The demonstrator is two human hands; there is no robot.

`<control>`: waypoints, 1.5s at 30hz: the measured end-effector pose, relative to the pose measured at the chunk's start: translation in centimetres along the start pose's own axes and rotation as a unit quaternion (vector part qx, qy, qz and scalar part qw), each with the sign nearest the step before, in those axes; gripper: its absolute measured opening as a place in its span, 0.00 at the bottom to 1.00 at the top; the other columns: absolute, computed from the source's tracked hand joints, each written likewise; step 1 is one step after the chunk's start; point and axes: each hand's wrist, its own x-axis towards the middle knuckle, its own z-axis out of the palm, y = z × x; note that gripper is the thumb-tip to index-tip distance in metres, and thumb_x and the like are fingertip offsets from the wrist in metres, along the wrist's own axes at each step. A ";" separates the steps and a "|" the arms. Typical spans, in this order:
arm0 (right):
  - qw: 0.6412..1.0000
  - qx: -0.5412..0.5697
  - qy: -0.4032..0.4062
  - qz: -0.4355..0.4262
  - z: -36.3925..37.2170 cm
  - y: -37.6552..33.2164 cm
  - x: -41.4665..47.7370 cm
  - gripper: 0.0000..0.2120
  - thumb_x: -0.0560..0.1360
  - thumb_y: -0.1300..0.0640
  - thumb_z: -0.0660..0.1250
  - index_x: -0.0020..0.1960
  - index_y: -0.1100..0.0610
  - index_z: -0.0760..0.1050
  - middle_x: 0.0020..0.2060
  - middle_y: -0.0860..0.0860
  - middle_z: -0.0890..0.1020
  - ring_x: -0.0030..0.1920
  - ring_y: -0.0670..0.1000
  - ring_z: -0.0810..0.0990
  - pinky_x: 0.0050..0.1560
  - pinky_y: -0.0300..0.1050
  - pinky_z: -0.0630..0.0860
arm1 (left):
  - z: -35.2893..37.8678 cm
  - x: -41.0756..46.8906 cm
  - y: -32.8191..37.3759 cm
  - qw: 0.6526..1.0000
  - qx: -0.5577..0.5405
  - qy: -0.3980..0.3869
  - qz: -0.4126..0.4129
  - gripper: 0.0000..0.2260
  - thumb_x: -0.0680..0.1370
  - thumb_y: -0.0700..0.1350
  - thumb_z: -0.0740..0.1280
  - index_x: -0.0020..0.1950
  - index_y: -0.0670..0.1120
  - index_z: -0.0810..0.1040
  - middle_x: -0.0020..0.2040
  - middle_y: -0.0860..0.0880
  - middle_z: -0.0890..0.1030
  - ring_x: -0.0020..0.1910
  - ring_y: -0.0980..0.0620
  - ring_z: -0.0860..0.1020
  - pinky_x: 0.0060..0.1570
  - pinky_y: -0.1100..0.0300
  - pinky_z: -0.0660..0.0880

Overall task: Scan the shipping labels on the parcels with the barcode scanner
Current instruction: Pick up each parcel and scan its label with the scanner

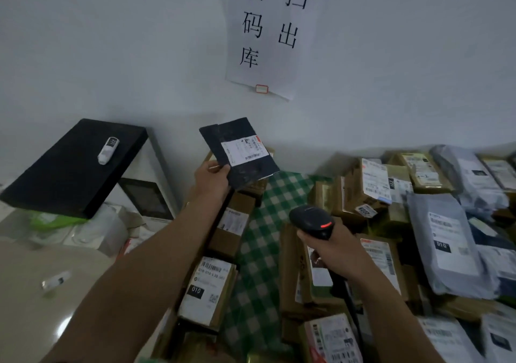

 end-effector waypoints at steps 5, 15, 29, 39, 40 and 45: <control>1.000 -0.004 0.001 0.026 0.0 1.5 2.7 0.11 0.78 0.50 0.74 0.54 0.40 0.75 0.44 0.57 0.85 0.39 0.53 0.84 0.46 0.60 0.84 | 3.5 2.3 -1.1 0.999 0.012 0.049 0.008 0.16 0.78 0.41 0.74 0.61 0.52 0.72 0.57 0.49 0.82 0.53 0.50 0.82 0.43 0.64 0.82; 0.999 0.005 0.004 0.043 -0.4 2.0 3.4 0.12 0.79 0.52 0.74 0.53 0.38 0.73 0.47 0.50 0.84 0.43 0.49 0.84 0.36 0.37 0.79 | 7.4 3.3 -3.8 0.958 0.244 -0.140 0.060 0.17 0.79 0.41 0.71 0.68 0.44 0.78 0.64 0.45 0.82 0.64 0.45 0.79 0.62 0.58 0.74; 0.996 -0.013 0.079 0.045 -3.5 3.6 -2.1 0.11 0.80 0.51 0.72 0.62 0.48 0.79 0.41 0.48 0.85 0.33 0.42 0.83 0.32 0.35 0.76 | 5.4 -13.5 -7.4 0.869 0.313 -0.375 0.083 0.04 0.80 0.50 0.71 0.50 0.56 0.77 0.46 0.60 0.79 0.45 0.66 0.78 0.45 0.67 0.74; 0.993 0.014 0.100 0.064 -3.8 7.7 -5.2 0.12 0.78 0.49 0.75 0.61 0.45 0.81 0.46 0.52 0.88 0.45 0.51 0.88 0.55 0.55 0.83 | 7.1 -16.3 -18.4 0.892 0.202 -0.404 0.010 0.35 0.66 0.58 0.83 0.70 0.56 0.74 0.65 0.58 0.81 0.65 0.53 0.79 0.63 0.49 0.79; 0.992 0.018 0.104 0.068 -3.8 8.2 -5.1 0.12 0.77 0.49 0.75 0.60 0.45 0.81 0.47 0.52 0.88 0.46 0.51 0.88 0.55 0.55 0.83 | 6.6 -17.1 -16.8 0.892 0.203 -0.405 -0.007 0.32 0.69 0.54 0.82 0.70 0.56 0.74 0.65 0.58 0.81 0.65 0.53 0.79 0.62 0.49 0.80; 0.989 0.021 0.124 0.081 -3.2 10.4 -3.9 0.19 0.75 0.45 0.76 0.65 0.44 0.79 0.54 0.45 0.86 0.55 0.48 0.83 0.55 0.48 0.80 | 5.1 -18.5 -13.8 0.907 0.177 -0.377 -0.067 0.22 0.80 0.45 0.72 0.72 0.57 0.73 0.64 0.58 0.78 0.61 0.53 0.78 0.44 0.61 0.80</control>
